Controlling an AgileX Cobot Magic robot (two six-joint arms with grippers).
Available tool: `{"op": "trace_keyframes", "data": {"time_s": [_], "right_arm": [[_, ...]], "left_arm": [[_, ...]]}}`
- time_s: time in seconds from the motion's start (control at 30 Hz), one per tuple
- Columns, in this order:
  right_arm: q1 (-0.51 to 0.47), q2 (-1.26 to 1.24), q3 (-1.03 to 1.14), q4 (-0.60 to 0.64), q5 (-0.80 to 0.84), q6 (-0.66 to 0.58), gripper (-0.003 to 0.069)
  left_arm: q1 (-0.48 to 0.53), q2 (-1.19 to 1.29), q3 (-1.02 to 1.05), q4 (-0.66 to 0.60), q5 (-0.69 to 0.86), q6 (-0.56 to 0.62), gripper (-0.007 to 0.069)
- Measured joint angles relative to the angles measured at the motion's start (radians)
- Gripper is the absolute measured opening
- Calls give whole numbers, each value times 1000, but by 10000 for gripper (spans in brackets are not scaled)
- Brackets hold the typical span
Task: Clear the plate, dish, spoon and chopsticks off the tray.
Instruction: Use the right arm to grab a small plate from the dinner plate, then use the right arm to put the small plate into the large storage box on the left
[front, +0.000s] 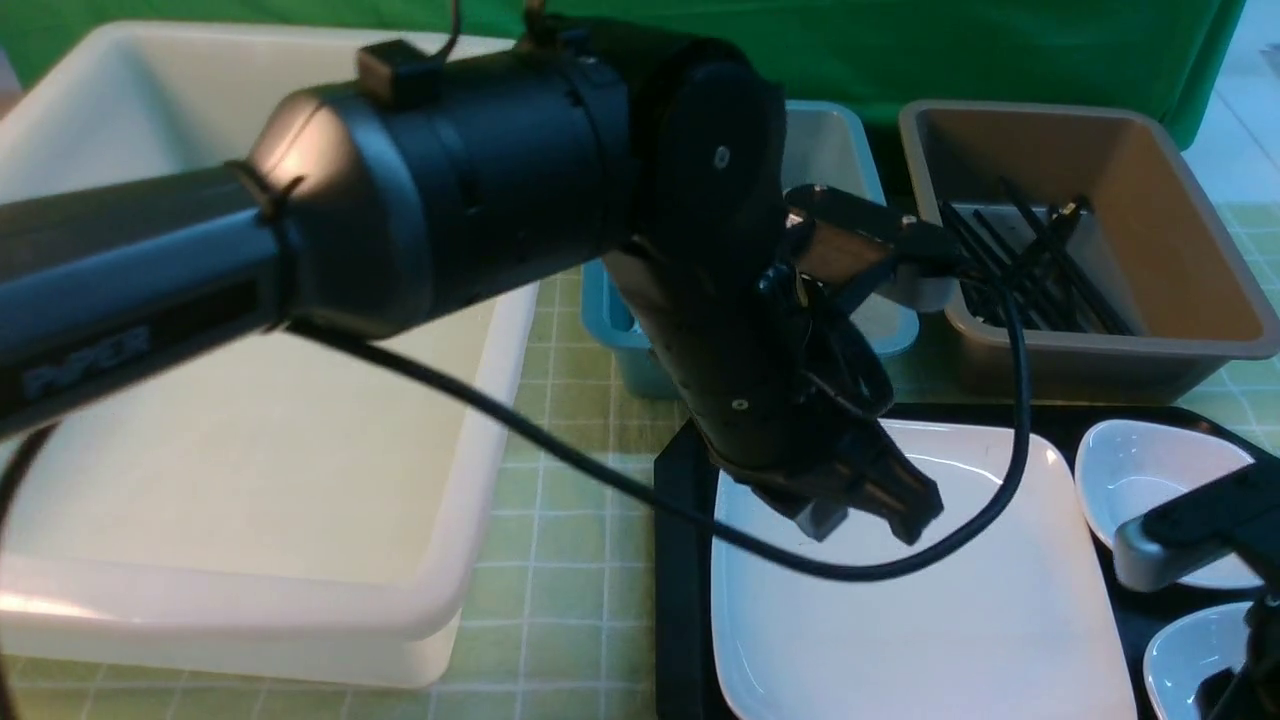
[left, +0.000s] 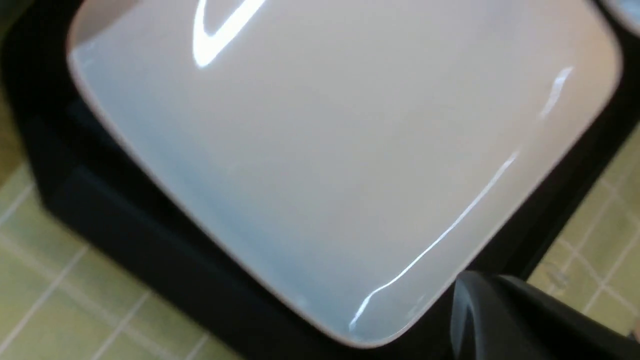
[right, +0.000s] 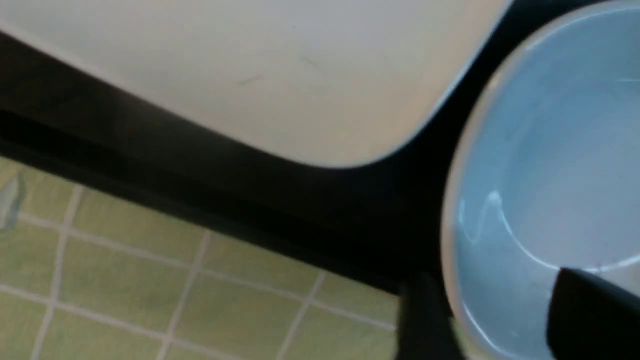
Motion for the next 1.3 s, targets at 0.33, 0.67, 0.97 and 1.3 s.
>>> {"op": "trace_keyframes", "data": {"time_s": [0.33,0.67,0.97,1.3], "right_arm": [[0,143,26,5,-130,24,437],[0,200,24,-28,-132,44,170],[1,41,-57,-38,31,54,55],[1,-169,-487,122,173,-56,26]], "left_arm": [[0,-23,28,-7,-27,65,-13],[0,-40,29,3,-20,65,-13],[0,-61,29,7,-84,65,-13],[169,-149,-31,107,-95,-46,-13]]}}
